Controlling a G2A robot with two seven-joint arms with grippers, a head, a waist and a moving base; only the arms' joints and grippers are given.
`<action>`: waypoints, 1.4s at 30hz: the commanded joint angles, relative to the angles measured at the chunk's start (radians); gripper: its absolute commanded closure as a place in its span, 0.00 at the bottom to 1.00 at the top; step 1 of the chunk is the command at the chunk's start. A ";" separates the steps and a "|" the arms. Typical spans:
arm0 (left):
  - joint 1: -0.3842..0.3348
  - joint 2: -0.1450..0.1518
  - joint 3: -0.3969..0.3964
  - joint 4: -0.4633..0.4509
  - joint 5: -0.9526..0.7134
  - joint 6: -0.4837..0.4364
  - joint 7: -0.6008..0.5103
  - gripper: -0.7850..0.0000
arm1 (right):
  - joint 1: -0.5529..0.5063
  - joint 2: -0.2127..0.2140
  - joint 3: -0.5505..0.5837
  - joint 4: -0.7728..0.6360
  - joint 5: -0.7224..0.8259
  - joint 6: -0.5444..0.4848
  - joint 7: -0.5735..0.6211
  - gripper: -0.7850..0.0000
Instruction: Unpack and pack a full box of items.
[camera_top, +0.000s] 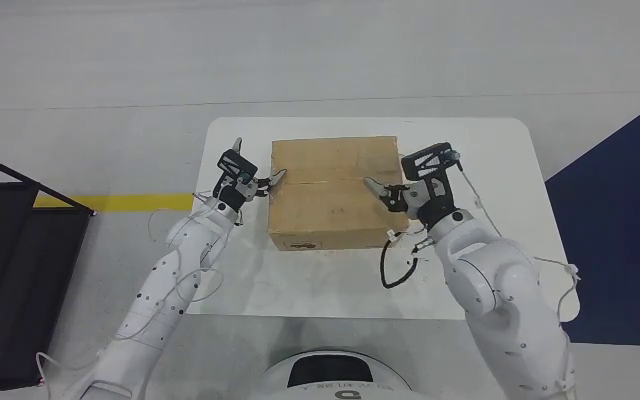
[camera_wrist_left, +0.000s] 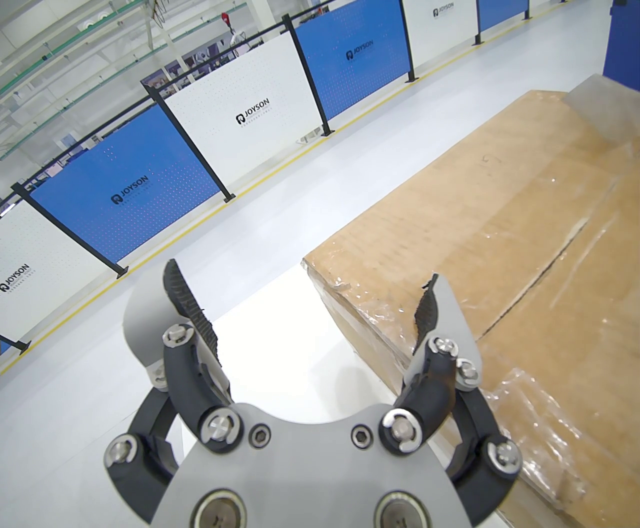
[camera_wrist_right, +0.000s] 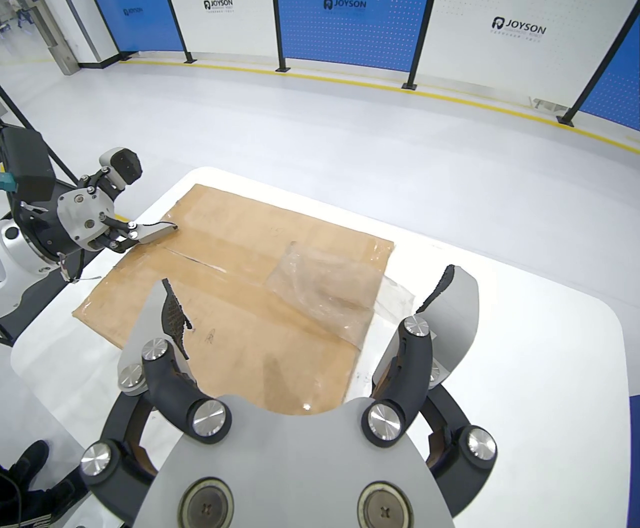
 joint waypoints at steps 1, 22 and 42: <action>0.000 0.000 0.000 0.000 0.000 0.000 0.000 0.00 | 0.002 0.000 -0.011 0.000 -0.002 0.008 0.000 0.00; 0.000 0.000 0.000 0.000 0.000 0.000 0.000 0.00 | 0.113 -0.025 -0.234 0.183 -0.359 0.127 0.124 0.00; 0.000 0.000 0.000 0.000 0.000 0.000 0.000 0.00 | 0.285 -0.086 -0.311 0.365 -0.471 0.307 0.331 0.00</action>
